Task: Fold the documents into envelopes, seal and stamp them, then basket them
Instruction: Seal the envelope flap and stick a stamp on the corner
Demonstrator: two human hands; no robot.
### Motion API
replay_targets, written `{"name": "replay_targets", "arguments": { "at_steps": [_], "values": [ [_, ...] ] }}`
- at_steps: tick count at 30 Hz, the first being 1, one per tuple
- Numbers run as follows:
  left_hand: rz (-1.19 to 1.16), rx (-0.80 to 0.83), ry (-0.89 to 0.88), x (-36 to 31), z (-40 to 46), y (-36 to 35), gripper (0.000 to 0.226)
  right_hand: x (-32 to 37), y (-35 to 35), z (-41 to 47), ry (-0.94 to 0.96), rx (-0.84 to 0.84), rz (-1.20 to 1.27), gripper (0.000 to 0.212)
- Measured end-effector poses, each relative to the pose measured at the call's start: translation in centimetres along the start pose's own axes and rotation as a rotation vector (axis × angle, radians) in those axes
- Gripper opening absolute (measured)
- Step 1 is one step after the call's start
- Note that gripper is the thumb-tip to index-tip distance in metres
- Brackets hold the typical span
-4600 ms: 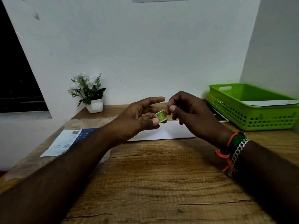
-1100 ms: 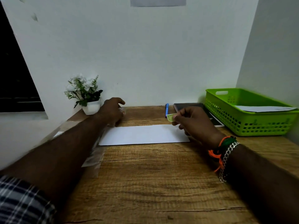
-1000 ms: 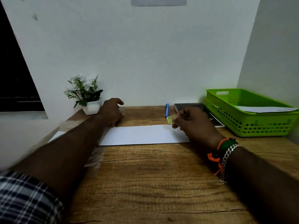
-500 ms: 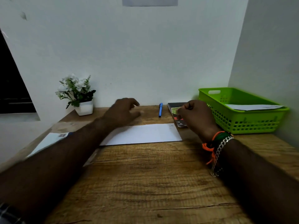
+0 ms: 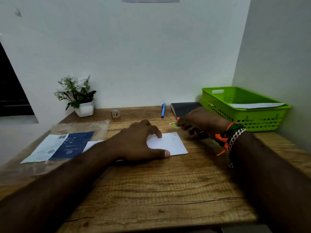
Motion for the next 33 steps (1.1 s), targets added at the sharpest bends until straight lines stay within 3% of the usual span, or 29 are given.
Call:
{"name": "replay_targets", "arguments": {
  "at_steps": [6, 11, 33],
  "values": [
    [-0.155, -0.252, -0.018, -0.3, 2.6, -0.5, 0.031, 0.0, -0.7, -0.3, -0.004, 0.080, -0.136, 0.026],
    [-0.148, -0.383, -0.030, -0.2, 3.0, -1.5, 0.018, -0.1, -1.2, 0.2, 0.052, 0.031, -0.149, 0.029],
    [-0.244, -0.358, -0.102, -0.9, 2.5, -1.6, 0.020, 0.1, -2.1, 0.3, 0.065, -0.019, -0.161, 0.018]
  ]
}}
Point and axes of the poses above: each hand's wrist, its own z-axis towards the middle knuckle, its own y-axis out of the back of the hand, x = y × z, the point moved 4 cm from there along z, towards the middle knuckle, and after that the axes turned 10 degrees about y, right-handed, at the moved point
